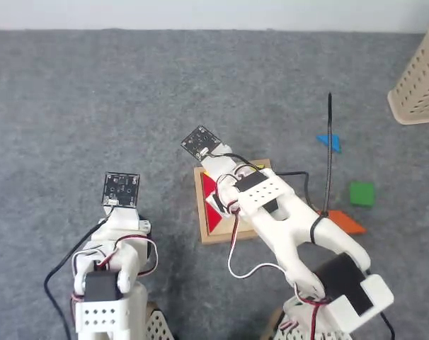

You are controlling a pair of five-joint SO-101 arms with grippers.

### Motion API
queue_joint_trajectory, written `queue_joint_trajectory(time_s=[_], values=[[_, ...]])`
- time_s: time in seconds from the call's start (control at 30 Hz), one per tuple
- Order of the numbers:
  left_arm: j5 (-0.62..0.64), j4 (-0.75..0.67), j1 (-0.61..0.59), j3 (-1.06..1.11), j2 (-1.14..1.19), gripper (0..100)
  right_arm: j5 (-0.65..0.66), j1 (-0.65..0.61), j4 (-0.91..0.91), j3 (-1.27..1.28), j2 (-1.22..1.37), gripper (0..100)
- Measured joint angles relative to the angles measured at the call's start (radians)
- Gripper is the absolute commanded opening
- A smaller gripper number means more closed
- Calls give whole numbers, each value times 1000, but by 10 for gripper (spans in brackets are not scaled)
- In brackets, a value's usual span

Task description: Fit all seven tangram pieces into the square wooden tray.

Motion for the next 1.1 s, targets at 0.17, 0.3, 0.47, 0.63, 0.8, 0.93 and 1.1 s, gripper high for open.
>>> queue_joint_trajectory(time_s=[0.17, 0.3, 0.47, 0.63, 0.8, 0.93, 1.1], values=[[0, 0, 0, 0, 0, 11, 0, 0, -12, 0, 3, 38], [0, 0, 0, 0, 0, 11, 0, -2, -15, 0, 3, 38], [0, 0, 0, 0, 0, 11, 0, 0, 32, -6, -23, 36], [0, 0, 0, 0, 0, 11, 2, 2, 100, 61, -153, 35], [0, 0, 0, 0, 0, 11, 2, 3, 11, 187, -238, 35], [0, 0, 0, 0, 0, 11, 2, 2, -18, 210, -264, 35], [0, 0, 0, 0, 0, 11, 2, 2, -23, 212, -265, 34]])
